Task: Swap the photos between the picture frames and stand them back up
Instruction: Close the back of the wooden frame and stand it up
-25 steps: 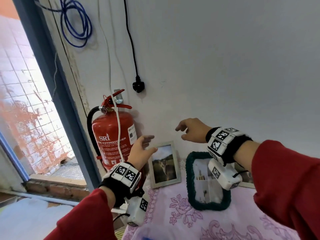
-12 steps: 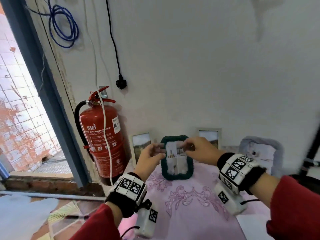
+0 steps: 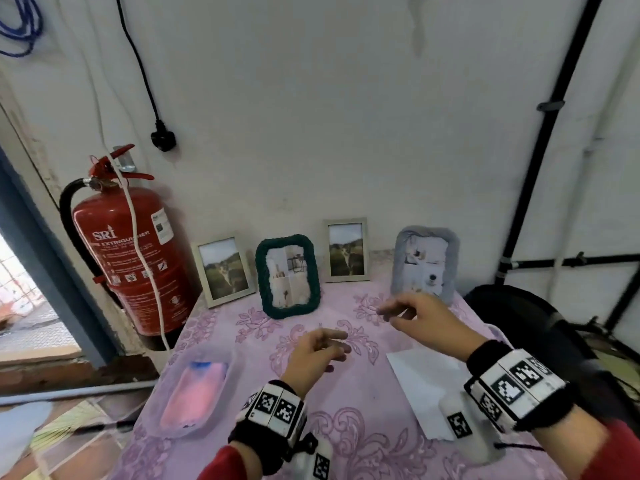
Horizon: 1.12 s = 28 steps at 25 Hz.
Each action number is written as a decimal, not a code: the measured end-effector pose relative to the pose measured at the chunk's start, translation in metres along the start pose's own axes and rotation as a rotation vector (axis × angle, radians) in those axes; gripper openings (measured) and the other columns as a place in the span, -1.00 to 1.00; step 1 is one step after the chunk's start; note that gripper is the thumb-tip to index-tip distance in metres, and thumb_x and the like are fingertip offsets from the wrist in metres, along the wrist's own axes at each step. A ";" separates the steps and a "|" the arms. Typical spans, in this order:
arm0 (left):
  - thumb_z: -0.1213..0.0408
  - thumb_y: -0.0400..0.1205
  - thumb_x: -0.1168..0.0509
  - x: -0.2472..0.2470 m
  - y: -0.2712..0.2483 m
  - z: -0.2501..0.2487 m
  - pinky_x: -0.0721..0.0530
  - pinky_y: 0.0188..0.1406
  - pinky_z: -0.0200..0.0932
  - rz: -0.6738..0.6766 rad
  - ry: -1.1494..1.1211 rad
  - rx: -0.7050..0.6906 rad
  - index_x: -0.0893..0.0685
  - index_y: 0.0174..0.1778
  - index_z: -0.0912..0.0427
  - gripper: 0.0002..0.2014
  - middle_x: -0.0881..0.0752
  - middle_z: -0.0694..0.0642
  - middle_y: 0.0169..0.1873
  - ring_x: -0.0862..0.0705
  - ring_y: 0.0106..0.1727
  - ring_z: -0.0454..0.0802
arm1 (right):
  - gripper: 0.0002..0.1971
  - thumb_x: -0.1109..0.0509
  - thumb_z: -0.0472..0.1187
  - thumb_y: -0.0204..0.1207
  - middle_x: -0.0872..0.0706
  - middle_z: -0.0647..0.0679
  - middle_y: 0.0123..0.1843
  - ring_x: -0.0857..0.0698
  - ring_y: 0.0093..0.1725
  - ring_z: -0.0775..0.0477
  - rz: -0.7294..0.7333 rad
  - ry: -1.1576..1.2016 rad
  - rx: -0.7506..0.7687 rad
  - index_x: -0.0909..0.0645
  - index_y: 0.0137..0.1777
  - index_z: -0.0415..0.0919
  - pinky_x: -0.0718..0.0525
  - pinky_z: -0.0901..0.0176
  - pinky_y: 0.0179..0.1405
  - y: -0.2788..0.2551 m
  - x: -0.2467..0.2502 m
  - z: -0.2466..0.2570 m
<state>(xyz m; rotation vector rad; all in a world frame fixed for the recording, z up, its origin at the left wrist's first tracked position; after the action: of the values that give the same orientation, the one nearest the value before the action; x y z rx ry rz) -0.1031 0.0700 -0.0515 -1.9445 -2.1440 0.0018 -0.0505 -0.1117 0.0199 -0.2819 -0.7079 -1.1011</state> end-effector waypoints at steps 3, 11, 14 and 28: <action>0.50 0.59 -0.21 -0.028 -0.005 0.012 -0.55 -0.25 -0.30 0.031 -0.023 0.039 -0.65 0.13 0.25 -0.76 -0.76 0.13 -0.12 -0.68 -0.19 -0.11 | -0.77 -0.33 -0.43 0.50 -0.78 -0.02 -0.04 -0.70 -0.16 0.08 -0.056 -0.001 -0.054 -0.72 0.01 -0.16 -0.58 0.53 -0.20 -0.028 0.012 -0.027; 0.58 0.56 -0.21 -0.086 0.000 0.043 -0.66 -0.26 -0.10 0.082 -0.066 0.203 -0.47 0.32 0.37 -0.61 -0.58 0.29 -0.08 -0.58 -0.21 0.04 | -0.69 -0.44 -0.42 0.42 -0.73 0.03 0.02 -0.62 -0.06 0.28 -0.145 -0.035 -0.100 -0.68 0.14 -0.18 -0.47 0.71 -0.07 -0.075 0.040 -0.083; 0.56 0.55 -0.23 -0.103 0.003 0.048 -0.64 -0.26 -0.12 0.088 -0.071 0.244 -0.38 0.39 0.33 -0.54 -0.54 0.28 -0.05 -0.57 -0.11 0.09 | -0.63 -0.45 -0.35 0.40 -0.70 0.06 0.12 -0.63 0.13 0.14 -0.031 -0.181 -0.093 -0.63 0.22 -0.12 -0.48 0.53 0.18 -0.081 0.033 -0.100; 0.59 0.48 -0.30 -0.127 0.023 0.051 -0.28 -0.62 -0.33 0.003 -0.182 0.313 -0.56 -0.08 0.32 -0.84 -0.54 0.23 -0.41 -0.37 -0.62 -0.06 | -0.87 -0.17 -0.27 0.64 -0.79 0.10 0.07 -0.70 0.09 -0.05 0.048 -0.446 -0.135 -0.54 0.07 -0.13 -0.46 0.05 0.19 -0.076 0.015 -0.124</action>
<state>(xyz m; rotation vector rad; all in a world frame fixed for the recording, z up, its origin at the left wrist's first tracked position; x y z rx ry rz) -0.0794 -0.0437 -0.1279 -1.8236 -2.0957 0.5023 -0.0663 -0.2230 -0.0728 -0.6703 -1.0169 -1.0509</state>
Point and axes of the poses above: each hand's wrist, its own y-axis towards the middle knuckle, its own x-axis out of the back of the hand, z = x × y, the point moved 6 cm from there along y, towards the middle knuckle
